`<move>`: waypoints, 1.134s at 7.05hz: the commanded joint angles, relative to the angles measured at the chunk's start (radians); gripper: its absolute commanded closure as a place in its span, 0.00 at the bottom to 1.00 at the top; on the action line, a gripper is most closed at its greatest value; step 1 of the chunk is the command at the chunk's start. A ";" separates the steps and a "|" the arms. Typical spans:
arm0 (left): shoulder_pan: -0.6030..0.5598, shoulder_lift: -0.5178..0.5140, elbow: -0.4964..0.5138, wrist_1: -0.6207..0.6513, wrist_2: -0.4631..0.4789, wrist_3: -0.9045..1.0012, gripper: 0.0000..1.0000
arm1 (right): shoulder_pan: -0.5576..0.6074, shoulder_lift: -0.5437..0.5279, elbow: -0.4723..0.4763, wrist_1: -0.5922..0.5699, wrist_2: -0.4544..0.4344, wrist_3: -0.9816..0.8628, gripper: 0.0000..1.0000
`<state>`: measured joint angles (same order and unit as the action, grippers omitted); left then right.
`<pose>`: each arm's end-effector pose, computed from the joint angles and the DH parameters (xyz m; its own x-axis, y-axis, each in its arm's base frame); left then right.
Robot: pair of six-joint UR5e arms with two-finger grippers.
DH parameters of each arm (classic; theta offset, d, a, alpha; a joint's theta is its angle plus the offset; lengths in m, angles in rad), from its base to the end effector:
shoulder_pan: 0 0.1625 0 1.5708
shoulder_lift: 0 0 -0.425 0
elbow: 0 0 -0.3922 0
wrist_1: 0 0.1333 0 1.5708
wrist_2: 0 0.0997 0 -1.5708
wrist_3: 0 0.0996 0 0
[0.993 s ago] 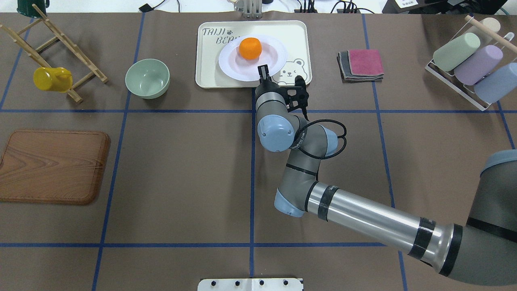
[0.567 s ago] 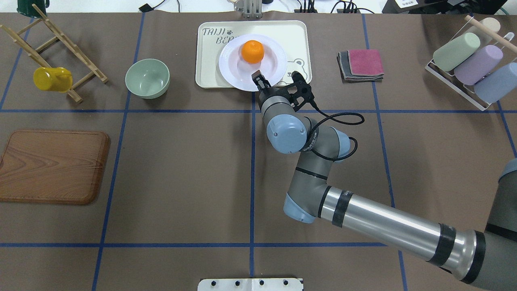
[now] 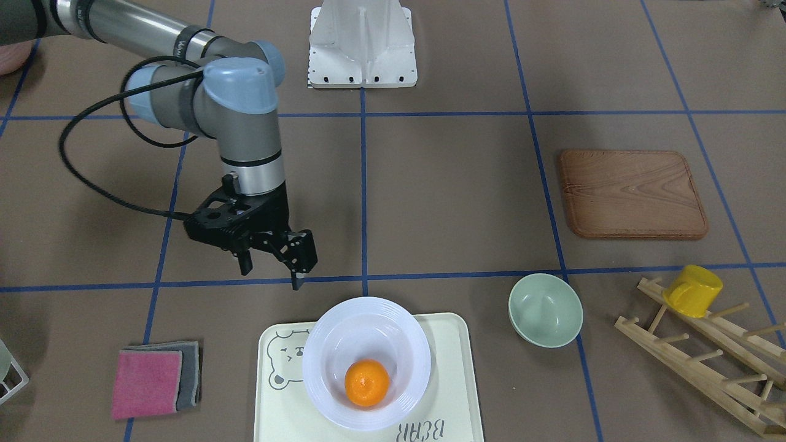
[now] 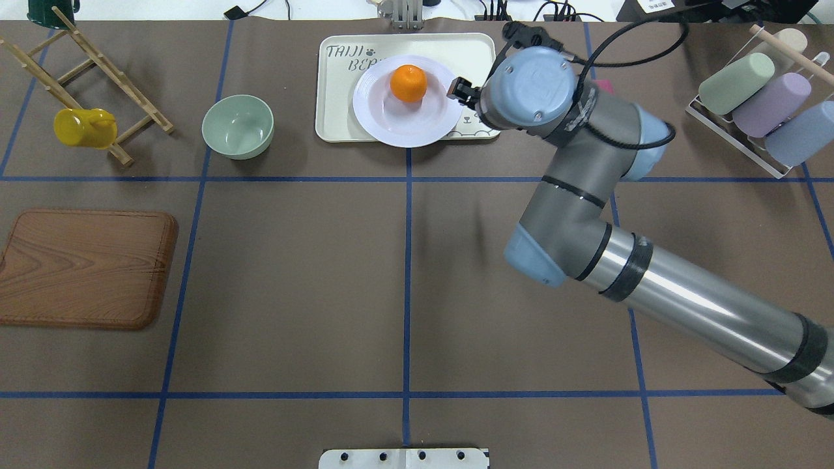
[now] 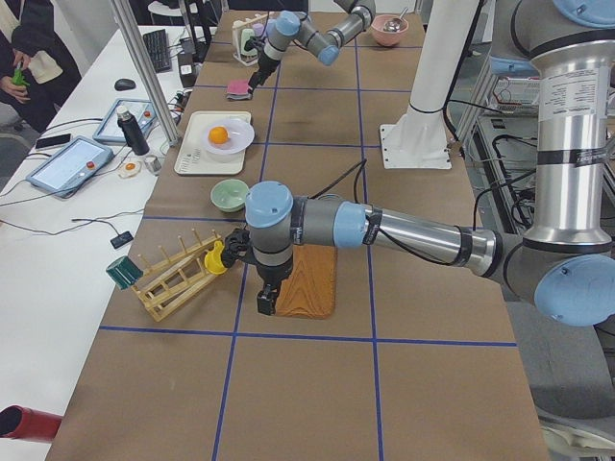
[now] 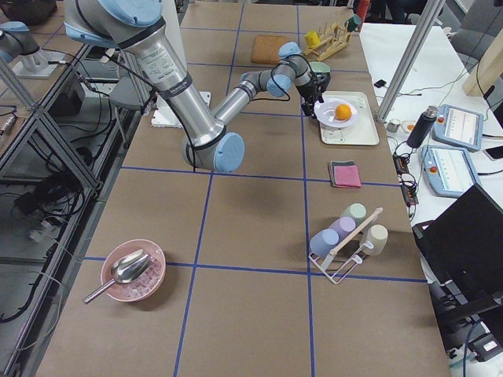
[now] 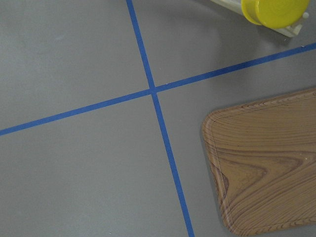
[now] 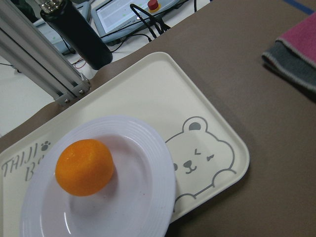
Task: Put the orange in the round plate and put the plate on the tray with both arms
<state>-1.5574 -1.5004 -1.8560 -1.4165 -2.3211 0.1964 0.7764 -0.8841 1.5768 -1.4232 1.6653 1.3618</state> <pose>-0.0593 -0.4581 0.5695 0.7142 0.2448 -0.6557 -0.1557 0.9689 0.1921 -0.4209 -0.5870 0.2326 0.6000 0.2998 0.7417 -0.5346 0.8400 0.0930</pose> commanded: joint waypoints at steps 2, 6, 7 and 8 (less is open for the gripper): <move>-0.001 0.009 0.000 0.004 -0.021 0.006 0.01 | 0.355 -0.180 0.049 -0.083 0.386 -0.671 0.00; -0.023 0.042 -0.006 -0.005 -0.015 -0.002 0.01 | 0.718 -0.509 0.120 -0.183 0.574 -1.362 0.00; -0.032 0.042 -0.011 -0.005 -0.012 0.000 0.01 | 0.780 -0.598 0.121 -0.183 0.599 -1.464 0.00; -0.027 0.057 -0.009 -0.004 0.029 0.003 0.01 | 0.811 -0.710 0.150 -0.168 0.588 -1.553 0.00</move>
<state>-1.5841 -1.4564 -1.8640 -1.4210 -2.3247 0.1965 1.5310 -1.4663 1.7020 -1.6020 2.2482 -0.0705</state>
